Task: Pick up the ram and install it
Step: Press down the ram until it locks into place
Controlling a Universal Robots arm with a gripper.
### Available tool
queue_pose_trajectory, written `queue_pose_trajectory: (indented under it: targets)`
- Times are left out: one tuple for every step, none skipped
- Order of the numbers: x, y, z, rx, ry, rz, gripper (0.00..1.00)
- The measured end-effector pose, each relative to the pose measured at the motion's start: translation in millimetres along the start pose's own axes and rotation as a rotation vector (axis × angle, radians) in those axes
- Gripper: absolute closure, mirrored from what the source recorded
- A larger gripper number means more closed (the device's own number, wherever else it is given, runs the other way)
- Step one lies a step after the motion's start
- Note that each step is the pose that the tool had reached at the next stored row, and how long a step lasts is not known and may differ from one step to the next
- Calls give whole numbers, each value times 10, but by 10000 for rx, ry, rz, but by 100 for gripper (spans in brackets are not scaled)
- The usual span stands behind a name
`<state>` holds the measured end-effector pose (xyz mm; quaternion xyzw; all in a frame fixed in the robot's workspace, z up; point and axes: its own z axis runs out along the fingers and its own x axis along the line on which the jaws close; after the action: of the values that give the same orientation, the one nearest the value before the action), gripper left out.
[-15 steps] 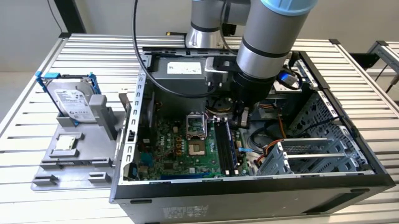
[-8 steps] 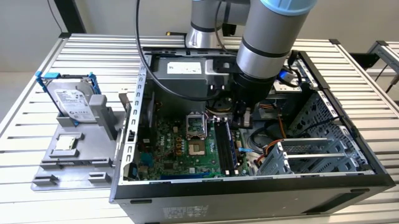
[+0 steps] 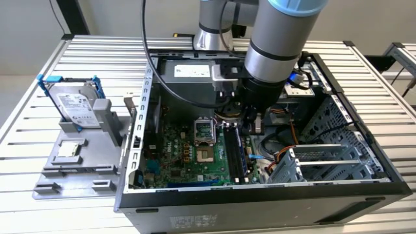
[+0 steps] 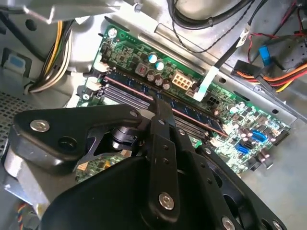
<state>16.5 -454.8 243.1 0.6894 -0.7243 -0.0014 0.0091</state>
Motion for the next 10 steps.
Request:
queue_pose_trajectory:
  targets:
    - [1, 4, 0, 3, 0, -43, 100]
    - [1, 4, 0, 4, 0, -46, 100]
    - [1, 4, 0, 4, 0, -47, 100]
    - [2, 4, 0, 4, 0, -48, 100]
    - [9, 3, 0, 4, 1, -47, 100]
    - [21, 0, 0, 4, 1, -47, 100]
    - [37, -9, 0, 0, 1, -46, 100]
    - [58, -20, 1, -9, 1, -46, 100]
    - [84, -29, 1, -15, 1, -46, 100]
    - [112, -32, 1, -16, 2, -47, 100]
